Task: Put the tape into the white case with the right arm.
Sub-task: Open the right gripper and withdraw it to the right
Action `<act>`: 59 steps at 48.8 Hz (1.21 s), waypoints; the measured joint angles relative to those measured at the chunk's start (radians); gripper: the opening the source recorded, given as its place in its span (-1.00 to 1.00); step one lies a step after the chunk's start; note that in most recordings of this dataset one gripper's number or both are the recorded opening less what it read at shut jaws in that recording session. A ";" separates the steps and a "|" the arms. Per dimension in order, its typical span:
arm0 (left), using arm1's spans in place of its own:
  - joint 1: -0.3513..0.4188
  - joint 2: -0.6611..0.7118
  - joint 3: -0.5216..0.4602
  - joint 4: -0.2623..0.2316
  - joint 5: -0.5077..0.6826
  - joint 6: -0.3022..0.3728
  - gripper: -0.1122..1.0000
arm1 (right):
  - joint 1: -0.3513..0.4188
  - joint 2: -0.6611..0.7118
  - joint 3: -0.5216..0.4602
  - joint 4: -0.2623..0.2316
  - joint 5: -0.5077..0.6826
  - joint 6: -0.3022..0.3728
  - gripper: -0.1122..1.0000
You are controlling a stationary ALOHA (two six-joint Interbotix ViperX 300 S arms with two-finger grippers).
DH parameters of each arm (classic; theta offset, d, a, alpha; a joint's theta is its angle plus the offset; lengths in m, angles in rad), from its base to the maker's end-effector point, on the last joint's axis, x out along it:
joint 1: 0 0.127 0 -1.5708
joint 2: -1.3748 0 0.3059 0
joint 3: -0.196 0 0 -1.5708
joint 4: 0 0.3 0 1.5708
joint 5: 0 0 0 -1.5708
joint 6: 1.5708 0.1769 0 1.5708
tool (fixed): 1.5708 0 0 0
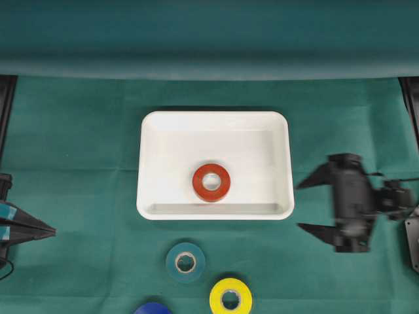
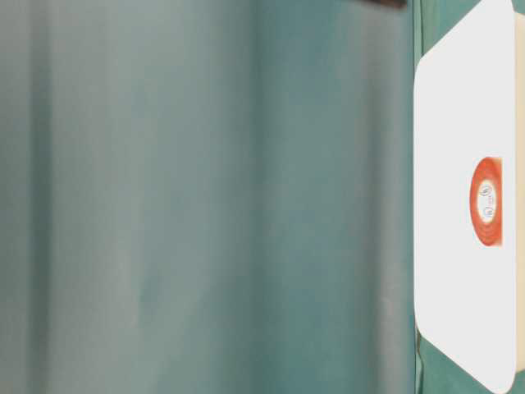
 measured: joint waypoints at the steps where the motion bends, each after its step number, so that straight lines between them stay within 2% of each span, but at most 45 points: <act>1: 0.002 0.000 0.000 0.002 0.000 0.000 -0.80 | -0.002 -0.023 0.017 0.000 -0.008 0.002 0.38; 12: 0.000 0.000 0.000 0.002 0.000 0.000 -0.80 | 0.000 -0.233 0.141 0.000 -0.038 0.040 0.37; 31: 0.002 0.000 0.000 0.000 0.000 0.000 -0.80 | 0.017 -0.273 0.179 0.000 -0.018 0.043 0.37; 38: 0.002 -0.002 0.000 0.002 0.000 0.000 -0.80 | 0.080 -0.275 0.193 0.000 -0.018 0.044 0.37; 52: 0.002 0.000 0.000 0.002 0.000 0.000 -0.80 | 0.255 -0.278 0.206 0.002 -0.020 0.046 0.37; 59: 0.002 0.000 0.000 0.002 0.000 0.000 -0.80 | 0.305 -0.278 0.210 0.000 -0.020 0.046 0.37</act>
